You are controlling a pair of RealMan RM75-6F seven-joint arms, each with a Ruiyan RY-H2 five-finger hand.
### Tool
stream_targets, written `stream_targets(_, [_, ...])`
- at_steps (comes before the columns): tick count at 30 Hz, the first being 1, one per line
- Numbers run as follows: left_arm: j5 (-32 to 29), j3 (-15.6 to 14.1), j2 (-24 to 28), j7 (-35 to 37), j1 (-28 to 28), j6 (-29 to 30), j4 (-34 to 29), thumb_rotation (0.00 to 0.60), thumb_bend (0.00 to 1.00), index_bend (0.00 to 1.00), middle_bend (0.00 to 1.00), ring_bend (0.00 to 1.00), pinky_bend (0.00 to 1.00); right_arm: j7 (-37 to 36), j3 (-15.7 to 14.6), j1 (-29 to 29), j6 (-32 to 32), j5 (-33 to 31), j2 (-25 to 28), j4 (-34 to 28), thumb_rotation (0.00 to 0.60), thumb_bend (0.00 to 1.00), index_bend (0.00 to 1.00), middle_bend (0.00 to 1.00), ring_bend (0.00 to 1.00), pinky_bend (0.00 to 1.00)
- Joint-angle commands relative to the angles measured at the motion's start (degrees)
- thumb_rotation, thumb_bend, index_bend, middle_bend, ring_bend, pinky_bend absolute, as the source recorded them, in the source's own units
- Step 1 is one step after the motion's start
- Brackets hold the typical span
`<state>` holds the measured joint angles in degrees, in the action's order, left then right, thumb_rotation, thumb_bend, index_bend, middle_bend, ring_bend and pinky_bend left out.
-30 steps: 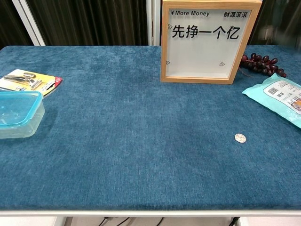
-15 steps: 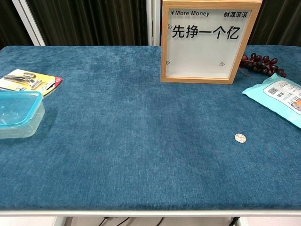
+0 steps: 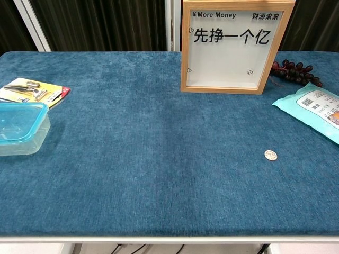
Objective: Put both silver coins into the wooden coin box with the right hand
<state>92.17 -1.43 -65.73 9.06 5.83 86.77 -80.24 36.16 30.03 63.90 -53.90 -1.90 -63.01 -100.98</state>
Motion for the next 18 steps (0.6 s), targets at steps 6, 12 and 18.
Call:
stream_targets(6, [-0.2,0.2,-0.1,0.9,0.1,-0.2,0.5,0.6,0.05,0.0,0.0,0.0,0.0,7.9,-1.1,10.8,1.7,-17.7,0.2,7.3,0.6,0.49,0.74,0.09,0.0,0.0])
stream_targets(12, [-0.4,0.4,-0.1,1.7,0.3,-0.4,1.0,0.6,0.05,0.0,0.0,0.0,0.0,11.0,-3.0,12.5,2.2,-21.5,-1.6,11.1,0.6,0.49,0.74,0.1,0.0,0.0])
stream_targets(18, [-0.5,0.4,-0.1,2.0,0.4,-0.6,1.2,0.6,0.05,0.0,0.0,0.0,0.0,14.2,-4.5,13.1,3.5,-24.6,-2.8,13.7,0.6,0.49,0.74,0.1,0.0,0.0])
